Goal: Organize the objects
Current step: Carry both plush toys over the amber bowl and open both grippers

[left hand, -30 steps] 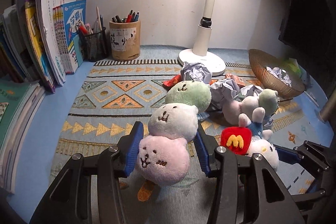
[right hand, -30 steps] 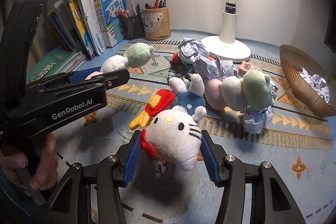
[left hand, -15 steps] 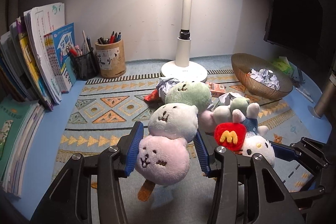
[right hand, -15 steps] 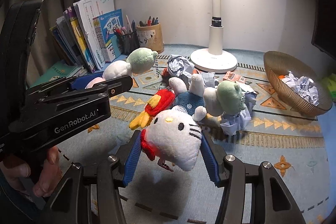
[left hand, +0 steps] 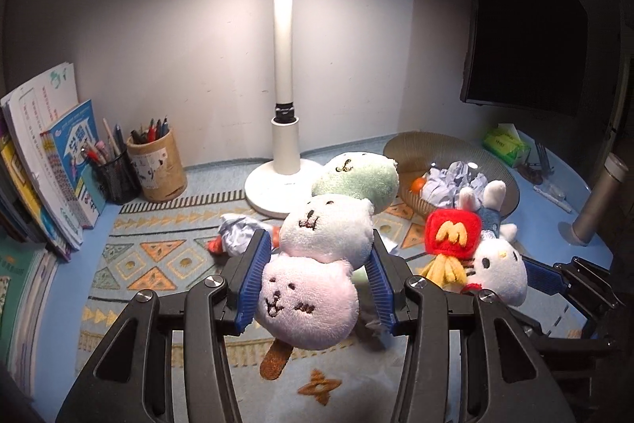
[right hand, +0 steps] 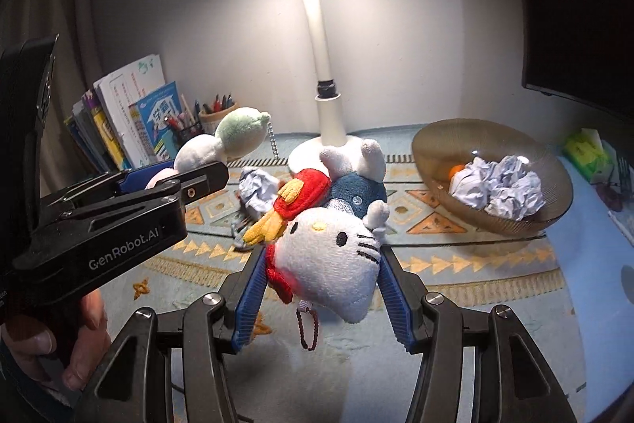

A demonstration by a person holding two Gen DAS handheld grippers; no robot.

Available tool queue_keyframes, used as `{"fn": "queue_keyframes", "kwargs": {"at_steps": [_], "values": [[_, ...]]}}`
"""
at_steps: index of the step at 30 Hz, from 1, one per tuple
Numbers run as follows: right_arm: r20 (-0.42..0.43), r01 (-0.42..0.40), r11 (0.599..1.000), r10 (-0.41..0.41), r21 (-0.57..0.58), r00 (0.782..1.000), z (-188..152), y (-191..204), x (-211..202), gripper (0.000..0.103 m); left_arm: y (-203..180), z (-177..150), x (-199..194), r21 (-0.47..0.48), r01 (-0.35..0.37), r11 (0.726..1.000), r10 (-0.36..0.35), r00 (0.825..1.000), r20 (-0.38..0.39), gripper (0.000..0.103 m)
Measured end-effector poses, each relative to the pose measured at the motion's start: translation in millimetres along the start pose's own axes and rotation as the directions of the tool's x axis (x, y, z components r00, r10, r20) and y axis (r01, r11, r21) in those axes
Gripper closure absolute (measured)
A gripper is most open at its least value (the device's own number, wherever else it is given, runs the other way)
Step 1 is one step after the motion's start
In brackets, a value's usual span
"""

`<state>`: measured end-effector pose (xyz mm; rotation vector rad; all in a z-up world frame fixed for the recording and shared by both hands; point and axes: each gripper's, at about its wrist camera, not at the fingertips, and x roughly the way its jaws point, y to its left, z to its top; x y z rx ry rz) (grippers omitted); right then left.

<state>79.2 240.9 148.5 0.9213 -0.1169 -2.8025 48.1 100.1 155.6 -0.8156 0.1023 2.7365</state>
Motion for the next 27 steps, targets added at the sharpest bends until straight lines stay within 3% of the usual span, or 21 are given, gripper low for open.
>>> {"fn": "queue_keyframes", "kwargs": {"at_steps": [5, 11, 19, 27], "values": [[0.096, 0.078, 0.994, -0.085, 0.073, 0.992, 31.5, -55.8, -22.5, 0.049, -40.4, 35.3, 15.7, 0.008, 0.039, 0.999, -0.04, 0.998, 0.043, 0.058], [0.164, 0.172, 0.967, -0.204, 0.19, 0.965, 69.4, -131.7, -29.4, 0.049, -90.7, 68.1, 58.7, 0.035, 0.057, 0.998, -0.06, 0.995, 0.075, 0.058], [0.159, 0.206, 0.929, -0.264, 0.308, 0.951, 103.3, -203.7, -1.3, 0.049, -122.8, 77.6, 131.1, 0.004, 0.103, 0.995, -0.103, 0.994, 0.044, 0.058], [0.098, 0.188, 0.908, -0.241, 0.375, 0.966, 102.6, -238.2, 58.1, 0.049, -138.4, 68.4, 194.7, -0.029, 0.123, 0.992, -0.123, 0.992, -0.023, 0.058]]}}
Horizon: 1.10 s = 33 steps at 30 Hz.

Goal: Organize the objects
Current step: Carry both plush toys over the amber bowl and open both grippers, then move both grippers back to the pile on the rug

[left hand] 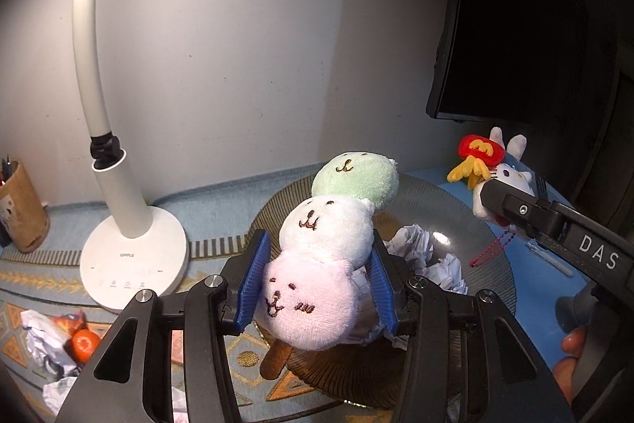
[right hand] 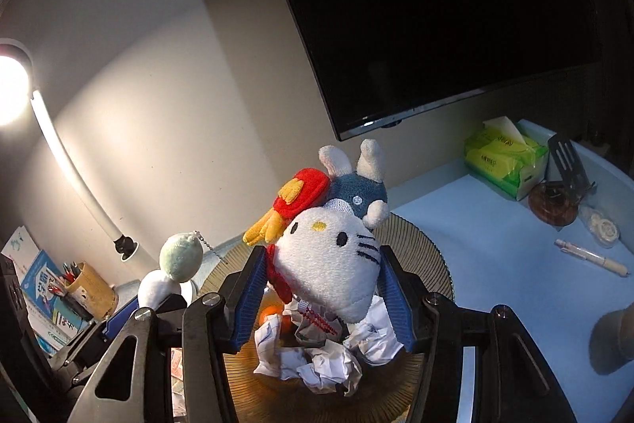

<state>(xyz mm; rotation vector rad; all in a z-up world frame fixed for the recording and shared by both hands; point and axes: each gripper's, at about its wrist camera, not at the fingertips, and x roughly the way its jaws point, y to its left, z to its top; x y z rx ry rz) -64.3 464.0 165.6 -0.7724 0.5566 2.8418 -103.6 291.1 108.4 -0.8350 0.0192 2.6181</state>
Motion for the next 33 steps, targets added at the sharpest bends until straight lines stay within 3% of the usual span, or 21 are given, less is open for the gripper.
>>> {"fn": "queue_keyframes", "kwargs": {"at_steps": [2, 4, 5, 6, 17, 27, 33], "values": [[-0.016, -0.009, 1.0, 0.009, 0.01, 1.0, -0.5, -3.1, 11.8, 0.049, -2.2, -2.9, 9.6, 0.006, -0.007, 1.0, 0.007, 1.0, -0.005, 0.055], [-0.038, -0.024, 0.999, 0.025, 0.021, 0.999, -1.6, -6.6, 21.7, 0.04, -4.8, -8.2, 14.9, 0.014, -0.008, 1.0, 0.008, 1.0, -0.002, 0.044], [-0.051, -0.04, 0.999, 0.041, 0.027, 0.998, -2.9, -9.5, 26.0, 0.03, -5.6, -10.8, 17.2, 0.018, -0.006, 1.0, 0.007, 1.0, -0.007, 0.025], [-0.052, -0.048, 0.998, 0.05, 0.036, 0.997, -5.0, -11.8, 27.5, 0.027, -5.5, -13.2, 18.1, 0.02, -0.008, 1.0, 0.008, 1.0, -0.004, 0.012], [-0.067, -0.048, 0.999, 0.05, 0.025, 0.996, -19.1, -16.8, 33.4, 0.027, 4.3, -16.7, 15.5, 0.021, 0.004, 1.0, -0.003, 1.0, -0.005, 0.011], [-0.01, -0.002, 1.0, 0.002, -0.001, 1.0, -21.3, -15.5, 24.6, 0.027, 11.5, -12.7, 13.2, -0.015, -0.007, 1.0, 0.007, 1.0, 0.002, 0.012], [0.032, 0.024, 0.999, -0.022, -0.046, 0.999, -25.1, -13.1, 22.3, 0.027, 10.9, -9.5, -0.6, -0.044, 0.023, 0.999, -0.022, 1.0, 0.02, 0.012]]}}
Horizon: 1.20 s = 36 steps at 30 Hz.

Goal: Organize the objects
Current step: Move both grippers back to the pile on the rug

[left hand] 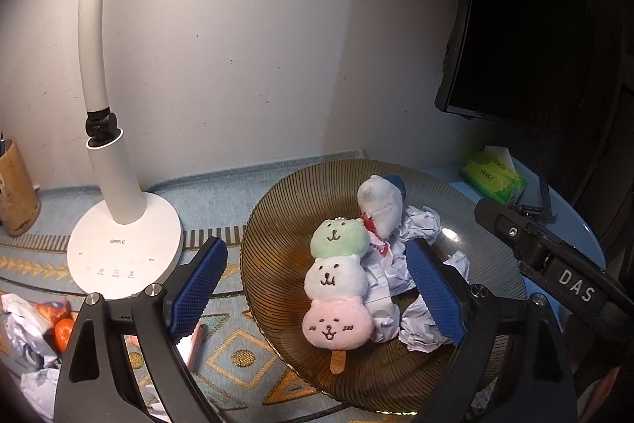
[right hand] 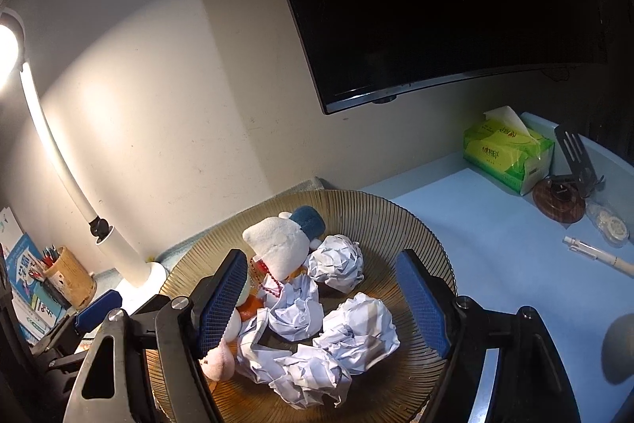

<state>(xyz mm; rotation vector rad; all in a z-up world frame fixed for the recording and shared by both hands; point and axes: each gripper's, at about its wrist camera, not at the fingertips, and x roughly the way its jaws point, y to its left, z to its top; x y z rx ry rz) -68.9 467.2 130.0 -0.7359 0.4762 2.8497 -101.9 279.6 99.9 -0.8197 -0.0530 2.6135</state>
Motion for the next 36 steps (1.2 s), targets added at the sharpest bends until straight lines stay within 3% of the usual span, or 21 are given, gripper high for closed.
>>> {"fn": "queue_keyframes", "kwargs": {"at_steps": [7, 12, 17, 22, 27, 31, 36], "values": [[0.079, 0.034, 0.999, -0.035, 0.022, 0.996, -4.9, -1.7, -30.2, 0.027, -1.9, -4.2, -66.8, 0.033, 0.044, 0.998, -0.046, 0.998, 0.045, 0.011], [0.088, -0.024, 1.0, 0.026, -0.015, 0.996, -26.9, 24.7, -81.8, 0.027, 26.3, -12.8, -132.5, 0.034, 0.013, 0.999, -0.016, 0.996, 0.084, 0.01], [0.07, -0.112, 0.992, 0.116, -0.06, 0.991, -47.8, 59.5, -131.3, 0.022, 80.0, -21.9, -193.6, -0.055, -0.002, 0.998, 0.007, 0.995, 0.096, 0.006], [0.009, -0.226, 0.969, 0.228, -0.099, 0.974, -65.4, 96.7, -157.2, 0.022, 136.4, -43.3, -239.2, -0.128, -0.116, 0.985, 0.131, 0.985, 0.113, 0.005], [-0.125, -0.345, 0.923, 0.328, -0.168, 0.937, -89.4, 149.0, -151.6, 0.022, 197.5, -75.5, -260.3, -0.245, -0.179, 0.953, 0.201, 0.977, 0.069, 0.002], [-0.254, -0.406, 0.888, 0.351, -0.215, 0.901, -118.3, 193.0, -122.5, 0.022, 234.2, -100.7, -262.8, -0.327, -0.204, 0.923, 0.22, 0.976, 0.011, 0.002], [-0.325, -0.409, 0.874, 0.32, -0.261, 0.89, -140.4, 225.4, -87.1, 0.023, 252.2, -114.7, -264.1, -0.339, -0.217, 0.915, 0.224, 0.974, -0.019, 0.002]]}}
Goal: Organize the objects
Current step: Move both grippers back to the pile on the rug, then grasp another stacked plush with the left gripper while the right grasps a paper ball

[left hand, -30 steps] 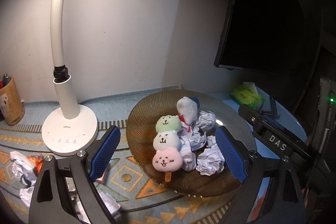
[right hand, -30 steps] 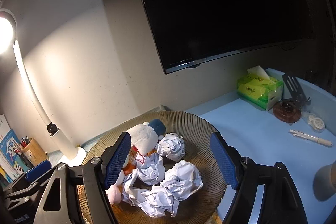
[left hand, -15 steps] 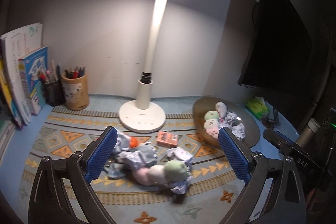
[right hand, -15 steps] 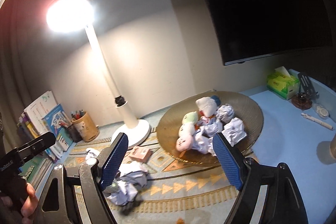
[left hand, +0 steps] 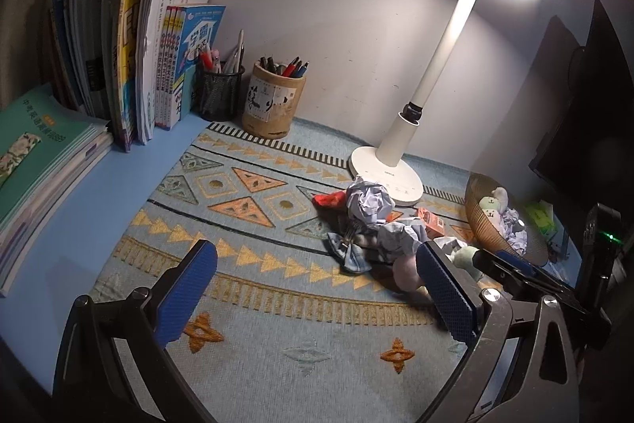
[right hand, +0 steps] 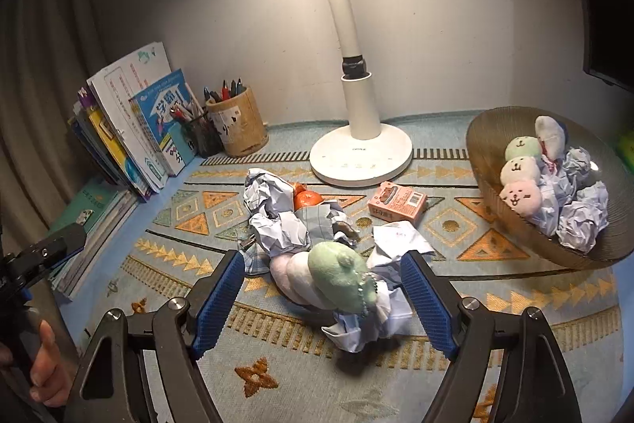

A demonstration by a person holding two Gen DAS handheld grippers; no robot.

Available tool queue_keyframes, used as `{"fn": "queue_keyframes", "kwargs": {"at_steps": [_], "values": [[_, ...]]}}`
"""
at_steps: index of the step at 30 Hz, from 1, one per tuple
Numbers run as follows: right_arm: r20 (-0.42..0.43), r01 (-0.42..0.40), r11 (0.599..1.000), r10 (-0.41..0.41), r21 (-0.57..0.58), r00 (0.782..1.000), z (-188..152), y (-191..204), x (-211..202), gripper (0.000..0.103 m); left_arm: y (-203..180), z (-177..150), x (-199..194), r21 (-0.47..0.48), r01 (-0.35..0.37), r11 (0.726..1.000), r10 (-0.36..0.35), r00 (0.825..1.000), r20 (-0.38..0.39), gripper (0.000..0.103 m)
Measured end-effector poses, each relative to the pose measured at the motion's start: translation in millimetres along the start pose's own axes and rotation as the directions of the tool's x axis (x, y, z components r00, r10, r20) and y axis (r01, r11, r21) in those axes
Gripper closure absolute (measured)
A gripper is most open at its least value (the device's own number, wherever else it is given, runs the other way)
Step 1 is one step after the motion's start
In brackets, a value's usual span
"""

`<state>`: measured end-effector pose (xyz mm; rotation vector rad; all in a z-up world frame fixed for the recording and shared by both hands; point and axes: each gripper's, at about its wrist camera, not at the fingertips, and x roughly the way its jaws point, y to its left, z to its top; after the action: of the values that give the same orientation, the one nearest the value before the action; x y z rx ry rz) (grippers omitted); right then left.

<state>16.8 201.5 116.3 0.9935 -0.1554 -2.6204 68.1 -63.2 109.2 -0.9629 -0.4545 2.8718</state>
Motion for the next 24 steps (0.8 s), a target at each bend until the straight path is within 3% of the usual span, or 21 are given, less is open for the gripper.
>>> {"fn": "queue_keyframes", "kwargs": {"at_steps": [5, 7, 8, 10, 11, 12, 17, 19, 22, 24], "values": [[-0.052, -0.081, 0.996, 0.079, -0.035, 0.996, -11.6, 16.6, 10.7, 0.022, -2.5, -3.8, 9.1, 0.027, 0.011, 1.0, -0.01, 1.0, -0.028, 0.002], [-0.07, -0.179, 0.981, 0.174, -0.07, 0.982, -24.1, 28.7, 0.3, 0.022, -4.6, -6.0, 15.5, 0.034, 0.018, 0.999, -0.017, 0.999, -0.043, 0.002], [-0.097, -0.253, 0.964, 0.244, -0.089, 0.965, -32.6, 36.6, -5.5, 0.023, -5.9, -7.6, 19.2, 0.038, 0.022, 0.999, -0.02, 0.998, -0.053, 0.002], [-0.171, -0.408, 0.909, 0.39, -0.087, 0.905, -52.6, 50.1, -14.6, 0.023, -9.9, -11.7, 26.6, 0.045, 0.029, 0.999, -0.026, 0.997, -0.073, 0.002], [-0.195, -0.449, 0.889, 0.428, -0.084, 0.883, -62.7, 54.5, -18.5, 0.023, -12.0, -14.0, 29.7, 0.05, 0.033, 0.998, -0.029, 0.996, -0.082, 0.002], [-0.205, -0.456, 0.886, 0.432, -0.086, 0.878, -71.6, 56.2, -23.4, 0.023, -15.0, -17.1, 32.4, 0.056, 0.036, 0.998, -0.031, 0.995, -0.091, 0.002], [-0.152, -0.297, 0.951, 0.283, -0.081, 0.947, -84.0, 30.5, -36.3, 0.023, -33.4, -38.0, 46.4, 0.101, 0.062, 0.993, -0.046, 0.988, -0.149, 0.002], [-0.131, -0.241, 0.97, 0.235, -0.034, 0.963, -79.7, 11.6, -35.6, 0.023, -43.4, -48.9, 52.4, 0.124, 0.071, 0.99, -0.049, 0.984, -0.174, 0.002], [-0.094, -0.096, 0.995, 0.096, 0.003, 0.991, -71.8, -8.7, -29.1, 0.023, -61.3, -65.7, 60.9, 0.175, 0.079, 0.981, -0.042, 0.978, -0.202, 0.002], [-0.084, -0.045, 0.999, 0.047, 0.025, 0.995, -65.1, -20.4, -22.0, 0.023, -70.8, -74.0, 66.7, 0.215, 0.072, 0.974, -0.027, 0.978, -0.208, 0.002]]}}
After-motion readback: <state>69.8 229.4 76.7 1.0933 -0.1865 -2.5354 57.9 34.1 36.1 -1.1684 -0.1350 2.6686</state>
